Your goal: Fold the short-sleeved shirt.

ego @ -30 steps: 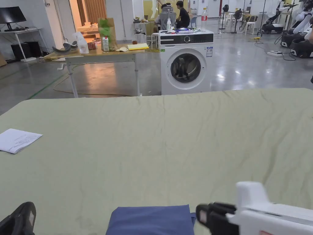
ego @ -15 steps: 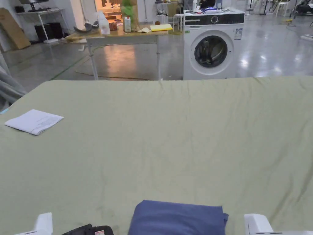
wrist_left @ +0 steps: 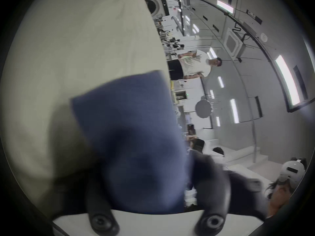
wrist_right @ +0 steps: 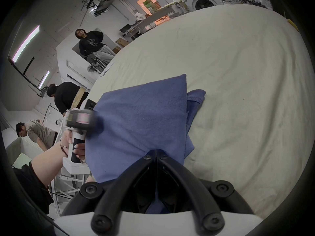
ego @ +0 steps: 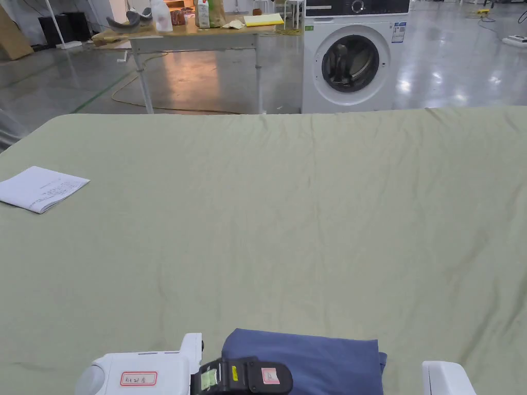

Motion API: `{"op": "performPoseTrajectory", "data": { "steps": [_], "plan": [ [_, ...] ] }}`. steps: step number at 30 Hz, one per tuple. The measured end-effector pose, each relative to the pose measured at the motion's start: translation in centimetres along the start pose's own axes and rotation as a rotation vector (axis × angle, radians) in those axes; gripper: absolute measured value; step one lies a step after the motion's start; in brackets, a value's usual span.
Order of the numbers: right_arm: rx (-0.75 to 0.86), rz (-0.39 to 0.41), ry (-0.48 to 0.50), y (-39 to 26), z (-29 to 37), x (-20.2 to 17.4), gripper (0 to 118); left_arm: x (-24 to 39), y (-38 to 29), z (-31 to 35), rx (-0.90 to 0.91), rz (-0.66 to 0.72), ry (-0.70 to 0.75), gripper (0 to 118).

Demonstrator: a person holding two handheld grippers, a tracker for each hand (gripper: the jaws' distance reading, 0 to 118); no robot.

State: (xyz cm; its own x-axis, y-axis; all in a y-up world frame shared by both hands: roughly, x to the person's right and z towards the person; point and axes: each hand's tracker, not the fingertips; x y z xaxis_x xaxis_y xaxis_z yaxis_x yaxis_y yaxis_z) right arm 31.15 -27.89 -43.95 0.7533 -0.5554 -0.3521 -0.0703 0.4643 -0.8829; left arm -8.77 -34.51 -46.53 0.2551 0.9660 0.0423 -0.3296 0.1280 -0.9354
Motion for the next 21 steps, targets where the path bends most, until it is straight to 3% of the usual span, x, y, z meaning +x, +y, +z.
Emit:
{"op": "performPoseTrajectory", "data": {
  "steps": [1, 2, 3, 9, 13, 16, 21],
  "plan": [
    [0.003, -0.003, 0.004, 0.0, 0.0, 0.1, 0, -0.4, 0.0, 0.1, -0.002, -0.012, 0.119, 21],
    [0.008, -0.011, 0.013, -0.1, 0.0, 0.2, 0, -0.6, -0.2, 0.2, -0.009, -0.047, 0.177, 16],
    [0.009, -0.019, 0.020, -0.3, 0.0, 0.2, 0, -0.3, -0.7, 0.4, 0.009, -0.056, 0.087, 16],
    [0.066, -0.015, 0.021, -0.7, 1.7, -0.6, 0, 4.7, -1.8, 0.4, 0.050, -0.141, 0.278, 15],
    [0.181, -0.043, 0.038, -0.3, 6.0, -2.0, 0, 10.3, -1.6, 4.8, 0.101, -0.209, 0.275, 15],
    [0.286, -0.044, 0.046, -0.4, 9.7, -3.1, 0, 13.4, 0.3, 11.8, 0.128, -0.294, 0.460, 15],
    [0.355, -0.027, 0.000, 0.0, 13.3, -4.3, 0, 14.5, 4.1, 21.6, 0.067, -0.413, 0.954, 15]
  ]
}}
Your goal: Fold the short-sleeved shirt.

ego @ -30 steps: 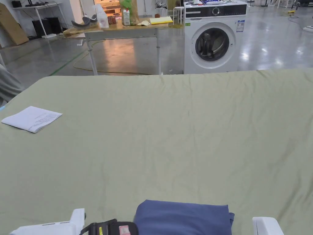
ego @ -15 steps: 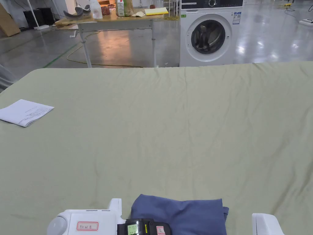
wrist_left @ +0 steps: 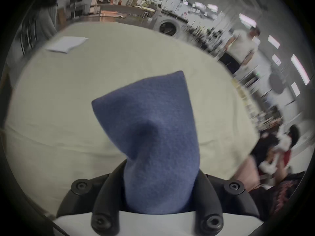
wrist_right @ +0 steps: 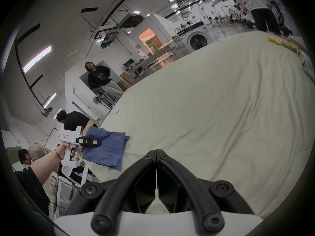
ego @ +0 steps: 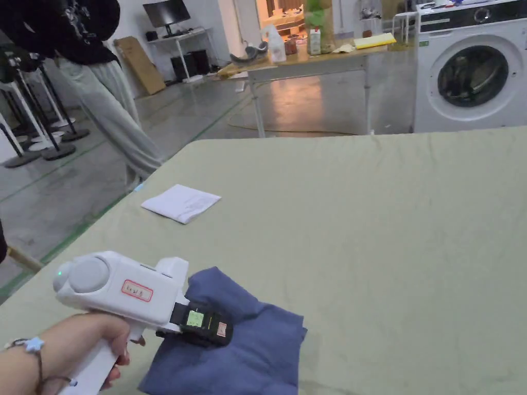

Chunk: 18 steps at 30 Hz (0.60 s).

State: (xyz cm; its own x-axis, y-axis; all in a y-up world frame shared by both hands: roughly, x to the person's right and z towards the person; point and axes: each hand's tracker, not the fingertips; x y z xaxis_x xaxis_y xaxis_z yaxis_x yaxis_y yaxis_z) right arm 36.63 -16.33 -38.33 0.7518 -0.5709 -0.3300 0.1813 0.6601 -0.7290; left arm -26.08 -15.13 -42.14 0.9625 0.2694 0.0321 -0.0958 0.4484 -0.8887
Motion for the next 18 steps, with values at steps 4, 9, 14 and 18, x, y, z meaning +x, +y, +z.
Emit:
{"op": "performPoseTrajectory", "data": {
  "steps": [4, 9, 14, 18],
  "plan": [
    [0.009, 0.001, -0.053, 0.3, 0.2, 0.2, 0, -5.1, 1.0, 0.0, -0.085, -0.020, 0.138, 15],
    [-0.005, 0.027, -0.117, 0.2, -0.2, 0.1, 0, -9.2, 2.0, -1.8, -0.129, -0.108, 0.407, 57],
    [-0.017, 0.028, -0.116, 0.1, -0.7, -0.3, 0, -11.4, 1.1, 0.6, -0.077, -0.108, 0.537, 77],
    [-0.012, 0.058, -0.116, 0.1, -0.8, -0.8, 0, -10.3, 0.1, 3.2, 0.095, -0.049, 0.539, 77]
  ]
}}
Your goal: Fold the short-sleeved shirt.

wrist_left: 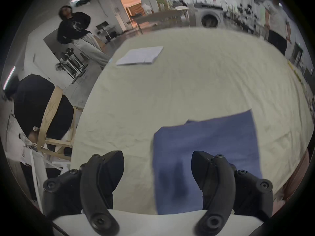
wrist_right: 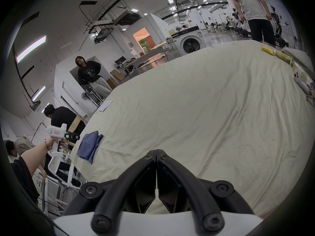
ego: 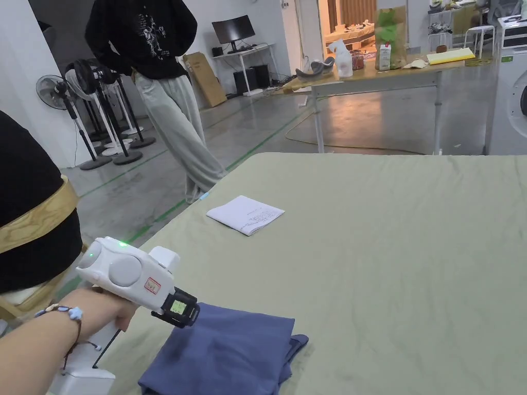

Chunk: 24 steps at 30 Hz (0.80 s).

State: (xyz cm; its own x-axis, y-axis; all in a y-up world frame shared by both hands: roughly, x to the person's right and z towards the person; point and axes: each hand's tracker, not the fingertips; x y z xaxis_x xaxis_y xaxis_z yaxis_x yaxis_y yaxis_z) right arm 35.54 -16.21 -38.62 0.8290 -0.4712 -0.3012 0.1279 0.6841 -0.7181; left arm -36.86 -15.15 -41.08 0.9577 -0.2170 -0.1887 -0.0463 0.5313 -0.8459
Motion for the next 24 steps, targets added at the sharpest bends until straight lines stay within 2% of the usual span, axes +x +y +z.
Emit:
{"op": "performPoseTrajectory", "data": {
  "steps": [2, 3, 5, 6, 10, 13, 17, 18, 22, 24],
  "plan": [
    [0.005, 0.003, 0.003, 0.1, 0.1, 0.0, 0, 1.6, -0.9, 1.5, 0.079, 0.038, -0.081, 76],
    [0.005, 0.000, 0.008, 0.1, 0.1, 0.0, 0, 3.2, -1.5, 2.5, 0.091, 0.071, -0.145, 71],
    [0.004, -0.005, 0.012, 0.1, 0.2, 0.0, 0, 6.4, -3.0, 3.8, 0.110, 0.134, -0.259, 18],
    [0.006, -0.007, 0.014, 0.1, 0.7, 1.5, 0, 8.4, -4.0, 4.4, 0.137, 0.161, -0.301, 1],
    [0.019, -0.005, 0.010, 0.4, 1.5, 1.6, 0, 17.4, -6.4, 8.6, 0.288, 0.176, -0.380, 0],
    [0.055, -0.014, 0.017, 0.9, 2.8, 1.6, 0, 24.0, -7.1, 12.6, 0.506, 0.200, -0.448, 0],
    [0.190, 0.007, 0.010, 2.1, 5.9, 1.3, 0, 30.6, -6.5, 17.4, 0.740, 0.224, -0.483, 0],
    [0.246, 0.028, -0.007, 2.4, 6.9, 1.1, 0, 32.1, -6.3, 18.6, 0.805, 0.181, -0.445, 0],
    [0.541, 0.244, -0.198, 2.5, 10.8, -0.2, 0, 36.7, -6.1, 21.2, 1.000, 0.149, -0.375, 0],
    [0.687, 0.325, -0.266, 2.0, 12.4, -0.7, 0, 38.6, -6.2, 22.0, 1.058, 0.127, -0.324, 0]
  ]
}}
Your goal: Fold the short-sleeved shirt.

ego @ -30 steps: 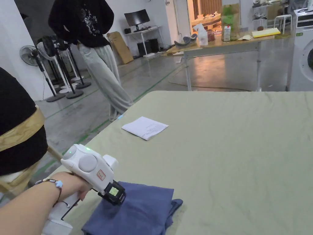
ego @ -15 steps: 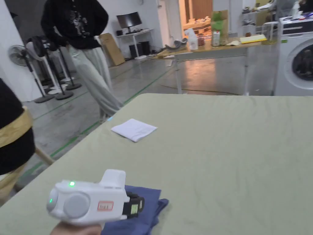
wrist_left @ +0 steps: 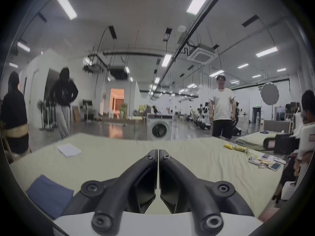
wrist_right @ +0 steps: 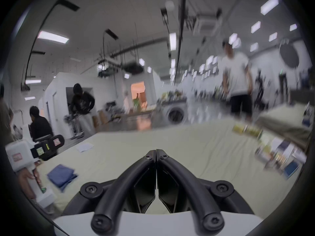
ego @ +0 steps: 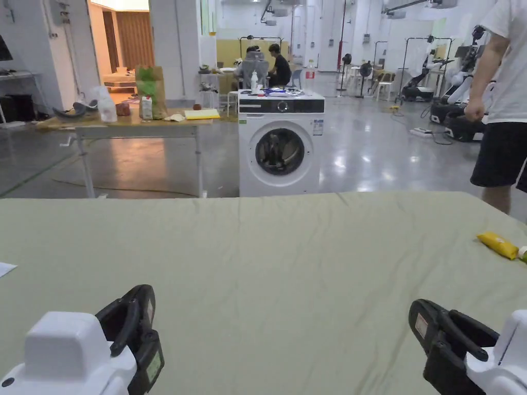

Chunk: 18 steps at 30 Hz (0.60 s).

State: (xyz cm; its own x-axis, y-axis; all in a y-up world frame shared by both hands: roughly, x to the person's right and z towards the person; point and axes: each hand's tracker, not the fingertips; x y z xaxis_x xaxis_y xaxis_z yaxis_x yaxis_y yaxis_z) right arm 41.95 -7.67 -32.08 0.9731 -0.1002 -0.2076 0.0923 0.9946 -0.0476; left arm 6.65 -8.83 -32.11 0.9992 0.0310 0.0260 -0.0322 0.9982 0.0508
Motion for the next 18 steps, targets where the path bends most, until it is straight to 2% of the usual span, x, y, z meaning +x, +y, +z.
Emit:
{"op": "performPoseTrajectory", "data": {
  "steps": [4, 7, 15, 18],
  "plan": [
    [0.207, 0.073, -0.128, -0.8, 2.2, 0.1, 0, 2.8, -0.1, 0.7, 0.088, -0.005, 0.053, 0],
    [0.179, 0.111, -0.235, -2.1, 2.2, 0.5, 0, 4.2, -0.5, 1.4, 0.088, -0.071, 0.101, 0],
    [0.167, 0.128, -0.271, -2.5, 2.7, 1.9, 0, 5.1, -1.3, 3.2, 0.063, -0.098, 0.126, 0],
    [0.174, 0.102, -0.277, -2.0, 2.7, 2.1, 0, 5.0, -1.2, 3.7, 0.055, -0.075, 0.126, 1]
  ]
}}
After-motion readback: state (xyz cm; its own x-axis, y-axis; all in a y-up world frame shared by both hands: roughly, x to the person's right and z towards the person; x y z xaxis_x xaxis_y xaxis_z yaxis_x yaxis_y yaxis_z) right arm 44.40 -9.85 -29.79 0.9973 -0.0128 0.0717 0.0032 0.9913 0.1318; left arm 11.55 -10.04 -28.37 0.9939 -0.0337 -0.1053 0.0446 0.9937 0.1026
